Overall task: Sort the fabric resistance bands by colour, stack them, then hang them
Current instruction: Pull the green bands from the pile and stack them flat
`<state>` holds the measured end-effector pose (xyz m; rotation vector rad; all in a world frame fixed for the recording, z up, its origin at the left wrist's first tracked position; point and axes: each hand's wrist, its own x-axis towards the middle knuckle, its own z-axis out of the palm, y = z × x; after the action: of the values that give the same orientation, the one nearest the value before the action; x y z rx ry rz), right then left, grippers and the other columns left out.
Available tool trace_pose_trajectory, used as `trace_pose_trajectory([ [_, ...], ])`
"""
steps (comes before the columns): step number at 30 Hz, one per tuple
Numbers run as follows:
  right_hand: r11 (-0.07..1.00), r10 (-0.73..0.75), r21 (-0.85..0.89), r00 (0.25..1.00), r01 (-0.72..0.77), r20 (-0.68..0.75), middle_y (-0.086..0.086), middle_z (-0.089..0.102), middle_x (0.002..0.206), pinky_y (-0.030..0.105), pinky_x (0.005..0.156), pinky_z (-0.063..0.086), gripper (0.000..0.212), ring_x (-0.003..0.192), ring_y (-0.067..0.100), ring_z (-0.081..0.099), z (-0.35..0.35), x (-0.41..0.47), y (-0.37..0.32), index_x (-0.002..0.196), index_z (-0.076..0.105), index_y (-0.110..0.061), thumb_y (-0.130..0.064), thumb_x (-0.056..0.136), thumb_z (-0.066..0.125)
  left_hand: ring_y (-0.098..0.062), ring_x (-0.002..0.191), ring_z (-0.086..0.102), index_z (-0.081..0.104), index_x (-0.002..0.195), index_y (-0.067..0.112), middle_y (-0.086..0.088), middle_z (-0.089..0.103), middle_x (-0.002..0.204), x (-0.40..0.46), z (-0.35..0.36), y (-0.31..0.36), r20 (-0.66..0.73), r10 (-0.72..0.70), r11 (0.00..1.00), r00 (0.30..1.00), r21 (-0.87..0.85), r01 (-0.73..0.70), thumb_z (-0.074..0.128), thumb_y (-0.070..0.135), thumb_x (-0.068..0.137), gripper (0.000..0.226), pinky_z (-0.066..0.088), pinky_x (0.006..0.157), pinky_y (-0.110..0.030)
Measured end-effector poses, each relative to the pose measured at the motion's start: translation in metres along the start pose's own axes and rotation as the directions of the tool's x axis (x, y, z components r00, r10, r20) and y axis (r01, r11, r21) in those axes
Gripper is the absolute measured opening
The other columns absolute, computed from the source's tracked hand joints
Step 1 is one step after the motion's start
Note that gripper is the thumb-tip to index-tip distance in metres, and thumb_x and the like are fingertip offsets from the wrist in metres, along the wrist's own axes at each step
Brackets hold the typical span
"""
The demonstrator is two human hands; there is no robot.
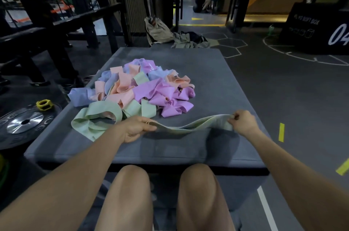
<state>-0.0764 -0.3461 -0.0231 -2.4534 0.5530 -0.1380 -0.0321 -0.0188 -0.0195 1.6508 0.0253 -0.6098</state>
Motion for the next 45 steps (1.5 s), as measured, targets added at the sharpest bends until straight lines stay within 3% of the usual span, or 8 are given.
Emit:
trace_pose_trajectory([
  [4,1.000,0.006,-0.024,1.000,-0.006,-0.005,0.022,0.064,0.102,0.027,0.069,0.034,0.014,0.099,0.036,0.058,0.000,-0.002,0.000,0.082,0.055,-0.007,-0.017,0.089,0.060,-0.011,0.087,0.061,0.061,0.105,0.001,-0.008,0.064,0.101,0.009,-0.001,-0.009,-0.060,-0.036,0.997,0.998,-0.069,0.032,0.054,0.007,0.093,0.015,0.053,0.071,-0.012],
  [11,1.000,0.012,0.001,1.000,-0.012,0.024,0.014,0.056,0.088,0.028,0.068,0.035,0.016,0.088,0.032,0.054,0.001,-0.004,0.004,0.088,0.057,-0.002,-0.018,0.089,0.060,-0.018,0.078,0.047,0.066,0.094,0.002,-0.008,0.056,0.081,0.017,-0.001,-0.017,-0.316,0.269,0.809,0.910,0.587,-0.035,0.058,0.018,0.092,0.017,0.034,0.067,-0.025],
  [21,0.977,0.081,0.203,0.991,-0.058,-0.106,0.010,0.049,0.068,0.027,0.058,0.031,0.033,0.073,0.024,0.048,-0.023,0.027,0.016,0.060,0.048,-0.009,-0.017,0.088,0.061,-0.017,0.085,0.052,0.063,0.095,0.006,-0.003,0.059,0.091,0.036,0.023,0.035,-0.360,0.468,0.786,0.807,0.586,-0.195,0.059,0.014,0.090,0.010,0.033,0.070,-0.018],
  [27,0.965,0.086,0.259,0.974,-0.029,-0.209,0.017,0.059,0.084,0.030,0.067,0.037,0.019,0.084,0.033,0.058,-0.050,0.083,0.019,0.095,0.064,0.002,-0.016,0.089,0.060,-0.021,0.089,0.052,0.058,0.102,0.009,-0.009,0.060,0.102,0.095,0.067,0.093,-0.331,0.519,0.747,0.788,0.624,-0.229,0.050,0.013,0.095,0.011,0.031,0.068,-0.022],
  [31,0.964,0.096,0.263,0.965,-0.029,-0.243,0.022,0.064,0.097,0.029,0.069,0.036,0.022,0.094,0.035,0.059,-0.055,0.128,0.022,0.103,0.063,0.003,-0.014,0.092,0.055,-0.028,0.094,0.055,0.049,0.081,0.017,-0.005,0.056,0.092,0.151,0.098,0.121,-0.356,0.486,0.799,0.798,0.550,-0.242,0.047,0.010,0.095,0.017,0.050,0.074,-0.031],
  [36,0.945,0.170,0.314,0.956,-0.089,-0.240,0.014,0.056,0.089,0.028,0.067,0.035,0.018,0.084,0.028,0.054,-0.042,0.187,0.032,0.101,0.060,0.002,-0.011,0.094,0.050,-0.020,0.071,0.046,0.042,0.082,0.018,-0.010,0.049,0.096,0.217,0.128,0.135,-0.386,0.391,0.849,0.836,0.502,-0.165,0.037,0.005,0.097,0.020,0.039,0.035,-0.016],
  [39,0.946,0.173,0.309,0.955,-0.093,-0.242,0.011,0.054,0.088,0.026,0.069,0.034,0.018,0.089,0.029,0.055,-0.026,0.214,0.040,0.100,0.060,0.001,-0.011,0.094,0.048,-0.027,0.091,0.048,0.039,0.073,0.020,-0.012,0.047,0.107,0.259,0.135,0.123,-0.356,0.412,0.841,0.839,0.502,-0.200,0.041,0.007,0.096,0.027,0.056,0.059,-0.042],
  [45,0.943,0.172,0.322,0.948,-0.080,-0.267,0.010,0.053,0.083,0.027,0.065,0.030,0.018,0.078,0.025,0.048,-0.004,0.237,0.046,0.086,0.051,-0.004,-0.016,0.097,0.044,-0.021,0.081,0.043,0.047,0.106,0.008,-0.008,0.047,0.089,0.283,0.114,0.096,-0.254,0.564,0.566,0.786,0.811,-0.145,0.040,0.016,0.098,0.014,0.032,0.071,-0.027],
])
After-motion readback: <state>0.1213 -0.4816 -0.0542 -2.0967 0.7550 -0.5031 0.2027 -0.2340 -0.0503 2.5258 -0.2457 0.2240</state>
